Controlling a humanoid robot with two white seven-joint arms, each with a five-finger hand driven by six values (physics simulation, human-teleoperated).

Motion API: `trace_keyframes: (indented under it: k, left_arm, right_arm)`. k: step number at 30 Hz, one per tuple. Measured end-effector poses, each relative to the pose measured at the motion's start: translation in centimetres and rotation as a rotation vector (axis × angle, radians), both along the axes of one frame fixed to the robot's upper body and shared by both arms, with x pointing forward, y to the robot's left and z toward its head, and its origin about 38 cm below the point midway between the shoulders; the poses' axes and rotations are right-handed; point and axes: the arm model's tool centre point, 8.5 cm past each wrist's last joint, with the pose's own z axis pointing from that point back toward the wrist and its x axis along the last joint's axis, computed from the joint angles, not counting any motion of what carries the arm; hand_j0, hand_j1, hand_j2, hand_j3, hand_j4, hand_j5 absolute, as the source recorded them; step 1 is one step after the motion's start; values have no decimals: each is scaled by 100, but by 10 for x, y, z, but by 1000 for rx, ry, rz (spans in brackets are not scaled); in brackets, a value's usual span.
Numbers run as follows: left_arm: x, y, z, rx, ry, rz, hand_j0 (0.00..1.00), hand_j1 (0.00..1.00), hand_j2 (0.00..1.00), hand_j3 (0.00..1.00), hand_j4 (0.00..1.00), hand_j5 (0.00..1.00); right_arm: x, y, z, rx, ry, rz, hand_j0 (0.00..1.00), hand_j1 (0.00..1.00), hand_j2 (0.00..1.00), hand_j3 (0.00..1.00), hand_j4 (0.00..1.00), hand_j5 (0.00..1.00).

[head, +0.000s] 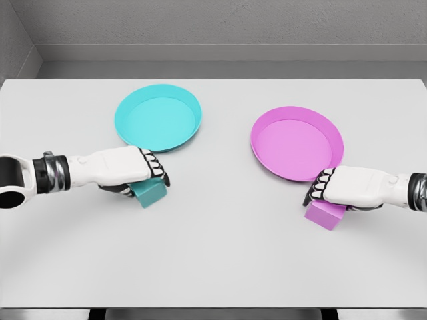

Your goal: Place the blocks in the corresponding plates according to their colors

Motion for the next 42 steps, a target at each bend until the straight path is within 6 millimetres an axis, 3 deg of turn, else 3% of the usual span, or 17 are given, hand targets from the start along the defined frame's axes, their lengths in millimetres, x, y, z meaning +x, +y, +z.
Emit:
trace_keyframes:
  k: [10, 18, 21, 27, 28, 30, 31, 34, 38, 42]
  left_arm:
    - [18, -18, 43, -92, -65, -68, 51, 51, 51, 51, 51, 51]
    - [71, -17, 72, -129, -120, 20, 51, 51, 51, 51, 51, 51]
    - [95, -10, 71, -139, -108, 89, 51, 51, 51, 51, 51, 51]
    - [118, 15, 58, -142, -67, 210, 52, 52, 52, 52, 52, 52]
    - [120, 19, 57, -143, -64, 224, 58, 58, 58, 58, 58, 58]
    - [123, 24, 55, -149, -58, 247, 94, 94, 94, 94, 94, 94]
    - [124, 25, 56, -157, -58, 258, 100, 100, 100, 100, 100, 100]
    - [125, 32, 60, -197, -51, 275, 100, 100, 100, 100, 100, 100]
    - [119, 62, 65, -202, -44, 316, 100, 100, 100, 100, 100, 100]
    - [101, 95, 35, -210, 38, 379, 100, 100, 100, 100, 100, 100]
  right_arm:
    - [8, -8, 13, 62, -12, -39, 71, 71, 71, 71, 71, 71]
    - [10, -9, 22, 121, -7, -53, 69, 69, 69, 69, 69, 69]
    - [11, -11, 27, 156, 1, -61, 69, 69, 69, 69, 69, 69]
    - [14, -18, 32, 237, 35, -91, 69, 69, 69, 69, 69, 69]
    - [14, -18, 33, 253, 40, -94, 68, 68, 68, 68, 68, 68]
    - [15, -20, 34, 292, 58, -104, 67, 67, 67, 67, 67, 67]
    - [15, -20, 35, 311, 66, -110, 66, 66, 66, 66, 66, 66]
    - [19, -24, 39, 368, 82, -128, 65, 65, 65, 65, 65, 65]
    - [29, -36, 52, 445, 78, -170, 65, 65, 65, 65, 65, 65]
    - [43, -38, 80, 510, 27, -167, 64, 64, 64, 64, 64, 64]
